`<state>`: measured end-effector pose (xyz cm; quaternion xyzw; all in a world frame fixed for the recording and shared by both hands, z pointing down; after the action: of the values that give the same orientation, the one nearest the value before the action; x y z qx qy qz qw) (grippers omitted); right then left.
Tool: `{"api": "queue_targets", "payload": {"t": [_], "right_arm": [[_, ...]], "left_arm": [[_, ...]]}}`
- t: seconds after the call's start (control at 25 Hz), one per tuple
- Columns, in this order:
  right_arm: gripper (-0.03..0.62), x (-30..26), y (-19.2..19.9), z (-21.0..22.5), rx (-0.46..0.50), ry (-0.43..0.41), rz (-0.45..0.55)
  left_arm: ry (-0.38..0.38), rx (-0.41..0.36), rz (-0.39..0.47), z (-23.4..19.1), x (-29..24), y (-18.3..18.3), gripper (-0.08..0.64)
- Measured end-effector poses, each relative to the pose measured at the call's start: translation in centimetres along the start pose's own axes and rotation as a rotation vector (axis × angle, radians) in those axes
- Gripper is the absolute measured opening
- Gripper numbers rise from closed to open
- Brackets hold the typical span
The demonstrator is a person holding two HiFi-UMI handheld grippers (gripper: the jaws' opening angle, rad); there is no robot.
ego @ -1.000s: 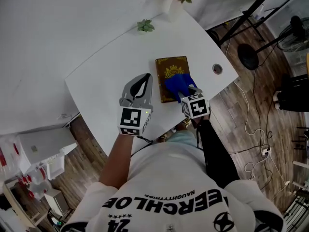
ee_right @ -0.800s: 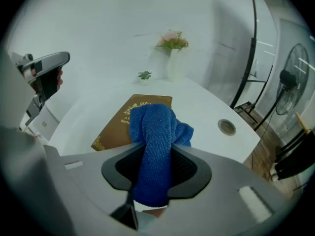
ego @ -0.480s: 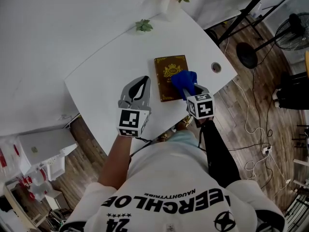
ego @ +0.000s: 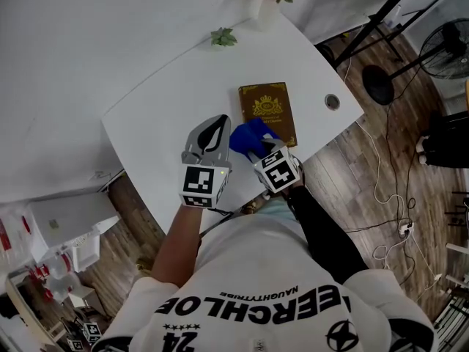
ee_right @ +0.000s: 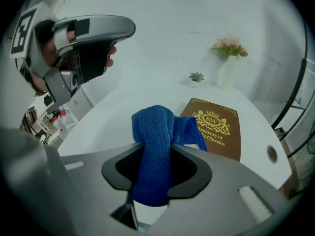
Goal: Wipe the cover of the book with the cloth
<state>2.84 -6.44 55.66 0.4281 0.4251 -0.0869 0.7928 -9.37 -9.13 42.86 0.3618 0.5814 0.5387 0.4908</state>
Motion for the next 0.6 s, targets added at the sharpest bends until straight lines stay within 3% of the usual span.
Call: {"api": "queue_targets", "payload": {"t": [0.2, 0.6], "right_arm": [[0.13, 2.4, 1.7, 2.1, -0.041, 0.068, 0.018], [0.13, 7.8, 7.0, 7.9, -0.244, 0.261, 0.023]], "left_arm": [[0.013, 0.006, 0.007, 0.4, -0.4, -0.2, 0.058], [0.032, 0.032, 0.008, 1.2, -1.3, -0.1, 0.058]]}}
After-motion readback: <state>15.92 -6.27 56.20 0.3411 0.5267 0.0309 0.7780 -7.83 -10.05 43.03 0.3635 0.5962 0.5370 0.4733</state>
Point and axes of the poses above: the fingertips, and each gripper's own axes: x backward along the fingers, z to its right, y out of its underside, the point moved 5 cm from there along x, backward along the fingers, and after that the axes turned 13 degrees about -y, right-handed, at the moved point
